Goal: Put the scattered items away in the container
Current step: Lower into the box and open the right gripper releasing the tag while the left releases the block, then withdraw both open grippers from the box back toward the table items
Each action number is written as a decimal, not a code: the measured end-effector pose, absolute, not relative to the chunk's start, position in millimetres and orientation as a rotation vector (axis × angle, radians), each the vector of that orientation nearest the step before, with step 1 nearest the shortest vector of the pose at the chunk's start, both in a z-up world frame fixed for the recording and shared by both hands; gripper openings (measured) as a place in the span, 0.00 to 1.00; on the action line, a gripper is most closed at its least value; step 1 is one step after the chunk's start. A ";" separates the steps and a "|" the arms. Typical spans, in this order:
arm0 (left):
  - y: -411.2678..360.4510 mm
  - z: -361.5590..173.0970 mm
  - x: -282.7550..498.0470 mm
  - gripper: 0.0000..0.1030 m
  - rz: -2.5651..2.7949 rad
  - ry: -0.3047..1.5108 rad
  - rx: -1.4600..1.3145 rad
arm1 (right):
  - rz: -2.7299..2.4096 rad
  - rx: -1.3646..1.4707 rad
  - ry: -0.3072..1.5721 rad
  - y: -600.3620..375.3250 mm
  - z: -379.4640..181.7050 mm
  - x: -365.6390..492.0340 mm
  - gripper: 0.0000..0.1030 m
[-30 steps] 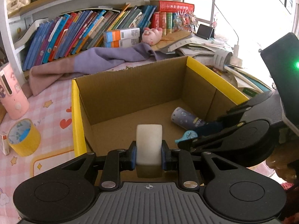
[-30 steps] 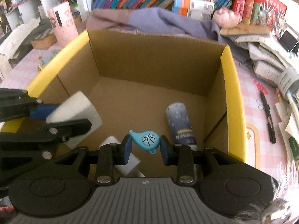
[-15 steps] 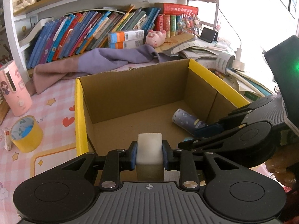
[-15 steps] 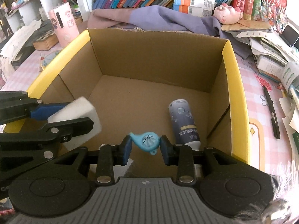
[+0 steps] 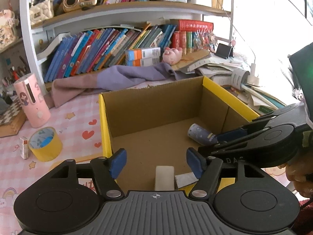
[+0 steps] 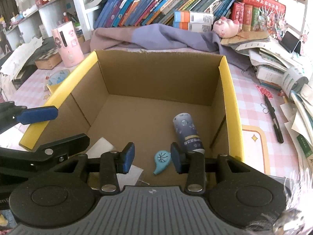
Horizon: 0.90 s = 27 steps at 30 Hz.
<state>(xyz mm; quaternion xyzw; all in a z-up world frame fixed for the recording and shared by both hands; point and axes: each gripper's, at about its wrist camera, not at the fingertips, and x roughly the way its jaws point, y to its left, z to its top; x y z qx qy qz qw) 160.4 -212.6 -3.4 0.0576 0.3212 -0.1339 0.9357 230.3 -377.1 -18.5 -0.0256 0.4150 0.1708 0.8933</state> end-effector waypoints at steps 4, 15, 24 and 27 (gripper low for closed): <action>-211.3 -0.6 154.1 0.74 -0.283 0.636 0.116 | 0.333 -0.051 0.835 -379.8 -13.0 221.7 0.41; -197.3 8.6 136.5 0.75 -0.352 0.589 0.129 | 0.255 -0.040 0.782 -373.7 1.2 192.5 0.42; -170.3 10.6 113.6 0.77 -0.411 0.570 0.123 | 0.160 -0.023 0.722 -355.2 12.4 158.1 0.42; -158.9 12.0 104.2 0.77 -0.432 0.568 0.119 | 0.124 -0.034 0.690 -345.1 17.7 142.2 0.42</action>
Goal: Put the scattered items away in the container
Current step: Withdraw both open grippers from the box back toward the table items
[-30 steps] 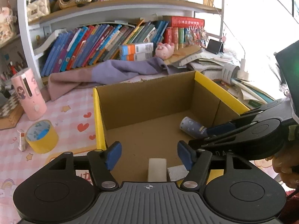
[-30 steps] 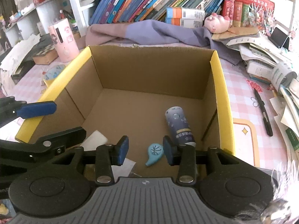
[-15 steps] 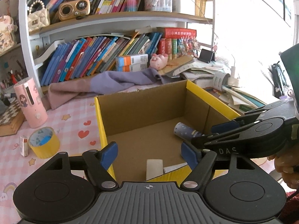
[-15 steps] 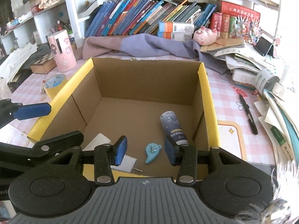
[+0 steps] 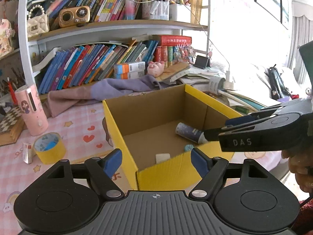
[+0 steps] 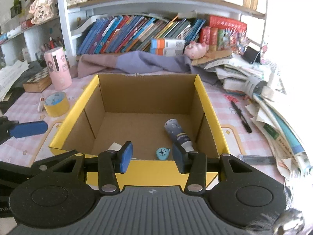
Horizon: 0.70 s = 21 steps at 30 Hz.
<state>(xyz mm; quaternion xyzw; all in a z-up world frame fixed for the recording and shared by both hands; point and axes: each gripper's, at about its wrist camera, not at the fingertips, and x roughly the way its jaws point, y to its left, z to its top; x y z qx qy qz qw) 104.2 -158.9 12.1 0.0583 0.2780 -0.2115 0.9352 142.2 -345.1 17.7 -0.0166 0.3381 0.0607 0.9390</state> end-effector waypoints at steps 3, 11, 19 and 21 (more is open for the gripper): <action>-148.3 15.1 94.2 0.79 -0.452 0.558 0.118 | 0.110 -0.034 0.703 -335.1 17.9 127.0 0.44; -119.3 18.3 68.9 0.81 -0.503 0.549 0.126 | 0.059 -0.031 0.707 -303.7 19.5 86.6 0.45; -86.2 14.1 45.5 0.81 -0.519 0.573 0.130 | 0.029 -0.026 0.712 -269.2 16.0 53.9 0.47; -79.0 12.3 39.7 0.81 -0.516 0.585 0.133 | 0.027 -0.023 0.719 -260.5 13.9 47.4 0.48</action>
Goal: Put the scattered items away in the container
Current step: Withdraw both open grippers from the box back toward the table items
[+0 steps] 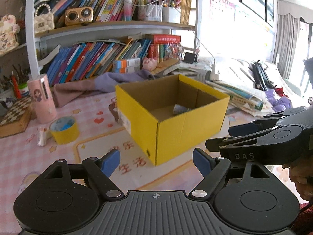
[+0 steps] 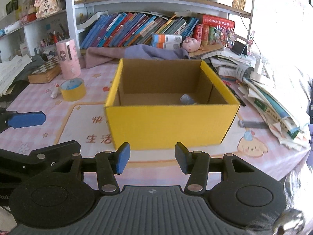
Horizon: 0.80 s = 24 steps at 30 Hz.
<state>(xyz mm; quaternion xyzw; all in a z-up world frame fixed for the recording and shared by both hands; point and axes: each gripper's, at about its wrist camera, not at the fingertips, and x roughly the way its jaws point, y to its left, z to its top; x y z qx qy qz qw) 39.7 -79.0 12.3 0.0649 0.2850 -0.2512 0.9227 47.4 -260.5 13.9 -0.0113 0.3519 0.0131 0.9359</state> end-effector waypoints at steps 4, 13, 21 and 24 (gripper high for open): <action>-65.2 8.9 28.4 0.82 -0.506 0.605 0.137 | 0.032 -0.018 0.733 -244.4 10.2 35.5 0.48; -37.4 2.4 6.9 0.82 -0.460 0.645 0.142 | 0.073 -0.009 0.765 -215.7 -0.5 16.6 0.50; -13.1 2.8 -1.5 0.82 -0.388 0.656 0.131 | 0.143 -0.026 0.765 -186.5 -2.5 13.4 0.51; -5.5 2.2 -2.3 0.84 -0.368 0.659 0.127 | 0.165 -0.033 0.765 -178.4 -2.4 15.1 0.51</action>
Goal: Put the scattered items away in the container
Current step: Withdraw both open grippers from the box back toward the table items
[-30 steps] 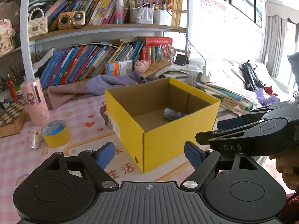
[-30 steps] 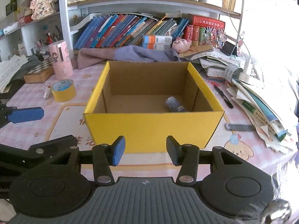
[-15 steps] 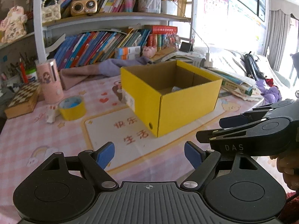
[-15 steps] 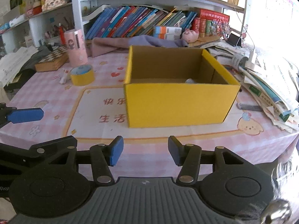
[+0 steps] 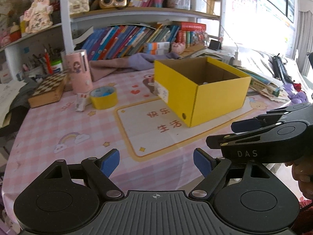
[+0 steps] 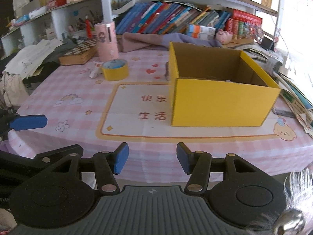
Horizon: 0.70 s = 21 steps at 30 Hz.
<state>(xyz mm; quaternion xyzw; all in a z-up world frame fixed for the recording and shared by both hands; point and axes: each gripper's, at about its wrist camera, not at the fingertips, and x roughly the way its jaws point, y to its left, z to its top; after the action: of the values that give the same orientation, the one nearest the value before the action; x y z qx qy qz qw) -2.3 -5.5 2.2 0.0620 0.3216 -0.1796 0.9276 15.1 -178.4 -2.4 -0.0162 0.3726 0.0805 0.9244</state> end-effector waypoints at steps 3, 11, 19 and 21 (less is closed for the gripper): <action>1.4 2.1 -2.8 0.85 -0.351 0.660 0.122 | 0.178 -0.037 0.766 -172.3 -2.3 17.7 0.52; 21.0 1.4 -2.2 0.86 -0.303 0.664 0.106 | 0.222 -0.059 0.768 -152.1 -3.3 24.6 0.53; 44.0 2.0 -2.9 0.86 -0.231 0.669 0.084 | 0.280 -0.088 0.771 -126.8 -3.8 33.5 0.56; 48.4 2.7 -2.4 0.86 -0.215 0.669 0.077 | 0.297 -0.097 0.770 -120.3 -3.5 34.9 0.56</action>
<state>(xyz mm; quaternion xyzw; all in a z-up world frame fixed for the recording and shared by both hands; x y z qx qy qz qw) -2.4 48.4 2.7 0.0378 0.3277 -0.1054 0.9381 34.9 -120.3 -3.5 -0.0473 0.3741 0.1444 0.9148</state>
